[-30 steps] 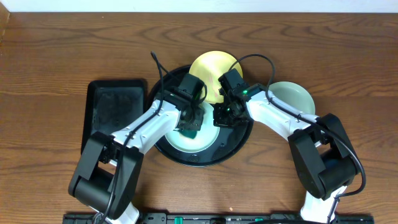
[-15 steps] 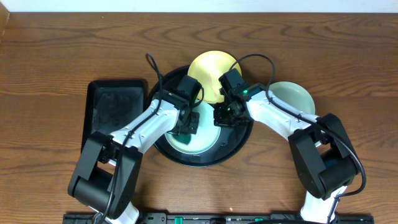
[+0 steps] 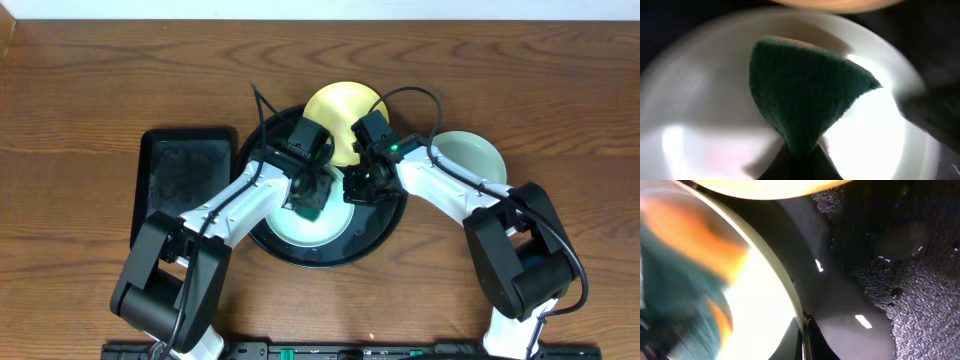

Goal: Clean dirty plates on tray and stack at the side
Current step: 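Scrub the mint plate with the sponge while the right gripper holds it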

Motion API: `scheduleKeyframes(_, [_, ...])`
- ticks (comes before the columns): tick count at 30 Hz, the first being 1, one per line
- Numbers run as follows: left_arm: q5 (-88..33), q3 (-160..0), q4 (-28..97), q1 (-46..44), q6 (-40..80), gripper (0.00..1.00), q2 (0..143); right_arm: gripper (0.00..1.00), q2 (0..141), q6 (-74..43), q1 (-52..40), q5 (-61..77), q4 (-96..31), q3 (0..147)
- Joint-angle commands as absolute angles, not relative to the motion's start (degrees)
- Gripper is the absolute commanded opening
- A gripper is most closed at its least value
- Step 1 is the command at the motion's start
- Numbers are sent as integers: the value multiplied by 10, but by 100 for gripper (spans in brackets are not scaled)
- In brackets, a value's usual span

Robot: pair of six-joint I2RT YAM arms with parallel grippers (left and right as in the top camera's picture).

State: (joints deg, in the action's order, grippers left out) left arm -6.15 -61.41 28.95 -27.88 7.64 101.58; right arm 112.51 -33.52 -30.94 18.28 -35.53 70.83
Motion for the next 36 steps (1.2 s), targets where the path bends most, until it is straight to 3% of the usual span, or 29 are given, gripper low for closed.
scheduleKeyframes(1, [127, -610, 291, -276, 212, 7, 1022, 1, 1138, -342, -308, 181, -356, 714])
scheduleKeyframes(7, [122, -609, 371, -278, 296, 7, 1022, 1, 1138, -342, -308, 181, -356, 714])
scheduleKeyframes(11, [-3, -610, 415, -278, 197, 7, 1022, 1, 1138, -342, -308, 181, -356, 714])
scheduleKeyframes(16, [-240, -610, 417, -278, 12, 7, 1022, 1, 1138, -342, -308, 181, -356, 714])
scheduleKeyframes(21, [-277, -610, 381, -278, -18, 8, 1022, 1, 1138, -342, -308, 181, -356, 714])
scheduleKeyframes(28, [-161, -610, 326, -271, 8, 8, 1022, 1, 1138, -342, -308, 181, -356, 714])
scheduleKeyframes(33, [90, -610, 309, -270, 177, 8, 1022, 1, 1138, -342, -308, 181, -356, 714])
scheduleKeyframes(36, [172, -610, 324, -270, 262, 7, 1022, 1, 1138, -342, -308, 181, -356, 714])
